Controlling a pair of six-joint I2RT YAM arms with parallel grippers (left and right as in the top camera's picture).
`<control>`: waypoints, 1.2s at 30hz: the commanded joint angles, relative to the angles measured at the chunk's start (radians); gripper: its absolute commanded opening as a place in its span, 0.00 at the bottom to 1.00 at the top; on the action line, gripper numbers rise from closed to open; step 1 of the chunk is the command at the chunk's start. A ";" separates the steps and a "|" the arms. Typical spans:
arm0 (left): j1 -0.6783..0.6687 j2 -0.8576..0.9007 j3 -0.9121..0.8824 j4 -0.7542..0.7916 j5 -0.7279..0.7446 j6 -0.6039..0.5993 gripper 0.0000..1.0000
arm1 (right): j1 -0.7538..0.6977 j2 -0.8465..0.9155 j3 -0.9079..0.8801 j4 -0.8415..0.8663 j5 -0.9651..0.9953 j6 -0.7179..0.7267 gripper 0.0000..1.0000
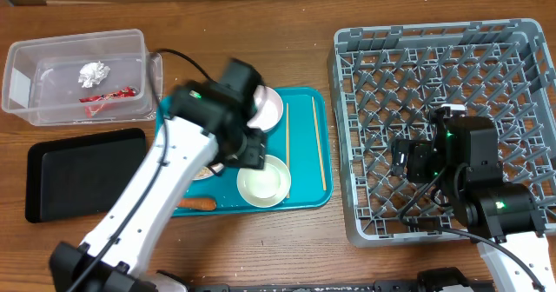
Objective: Sort waste into correct bins and load items into the dishwasher
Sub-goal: 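Grasp the white cup on the tray with the left gripper, then lift the cup toward the right gripper and hand it over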
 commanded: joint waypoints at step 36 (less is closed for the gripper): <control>0.231 0.111 0.071 0.088 0.428 0.190 0.04 | -0.004 0.002 0.031 0.097 0.041 0.125 1.00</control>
